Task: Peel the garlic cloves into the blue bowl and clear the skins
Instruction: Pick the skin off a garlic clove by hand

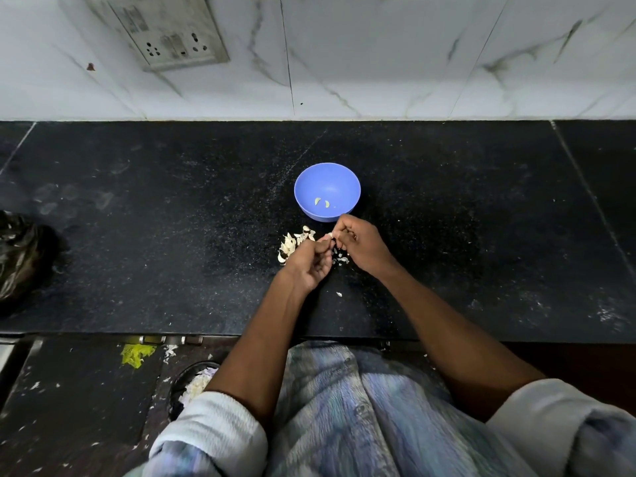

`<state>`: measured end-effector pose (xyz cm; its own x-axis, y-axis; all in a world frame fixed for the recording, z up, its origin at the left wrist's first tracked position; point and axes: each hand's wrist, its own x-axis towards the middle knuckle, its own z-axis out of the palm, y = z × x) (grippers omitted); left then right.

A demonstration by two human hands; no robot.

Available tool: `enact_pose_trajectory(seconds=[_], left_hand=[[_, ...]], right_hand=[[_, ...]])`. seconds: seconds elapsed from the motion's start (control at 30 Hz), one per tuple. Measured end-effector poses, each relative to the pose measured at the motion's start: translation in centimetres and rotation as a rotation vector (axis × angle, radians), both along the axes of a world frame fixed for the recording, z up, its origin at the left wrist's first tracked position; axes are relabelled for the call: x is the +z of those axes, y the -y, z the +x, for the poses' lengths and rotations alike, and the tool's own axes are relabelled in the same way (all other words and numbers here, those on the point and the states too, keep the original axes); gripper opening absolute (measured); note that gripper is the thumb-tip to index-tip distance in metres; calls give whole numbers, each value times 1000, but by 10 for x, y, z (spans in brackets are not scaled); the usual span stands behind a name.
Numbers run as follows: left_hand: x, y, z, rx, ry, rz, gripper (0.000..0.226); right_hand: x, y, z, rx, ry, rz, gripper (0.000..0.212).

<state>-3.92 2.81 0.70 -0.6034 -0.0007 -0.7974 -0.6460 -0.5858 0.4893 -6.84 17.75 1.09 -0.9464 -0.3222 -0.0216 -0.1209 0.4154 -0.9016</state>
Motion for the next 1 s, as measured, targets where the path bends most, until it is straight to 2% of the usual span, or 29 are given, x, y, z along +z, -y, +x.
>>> enact_pose_trajectory(seconds=[0.07,0.17,0.23,0.57,0.67,0.8,0.83,0.93,1.0], left_hand=[[-1,-3,5,6,-42,-36,19],[-12,-7,10,44,-275,-379,14],[-18,-5,11,47,-381,-492,9],[-26,-6,15,22,-443,-478,11],[-24,-8,15,-3,-465,-491,14],[-25,-8,16,-12,-499,-506,17],[-25,-8,15,-8,-497,-507,17],[-25,-10,14,-3,-481,-503,16],[-22,-11,15,2,-480,-507,14]], right_hand=[[2,0,2,-14,59,-1,13],[6,0,1,-97,267,-50,11],[6,-2,0,-122,355,-68,14],[3,-12,-8,-279,232,47,11],[3,-16,-11,-309,185,116,25],[1,-17,-13,-341,49,226,5],[3,-16,-12,-312,52,215,3],[9,-13,-8,-197,153,106,22],[13,-9,-7,-184,288,-16,14]])
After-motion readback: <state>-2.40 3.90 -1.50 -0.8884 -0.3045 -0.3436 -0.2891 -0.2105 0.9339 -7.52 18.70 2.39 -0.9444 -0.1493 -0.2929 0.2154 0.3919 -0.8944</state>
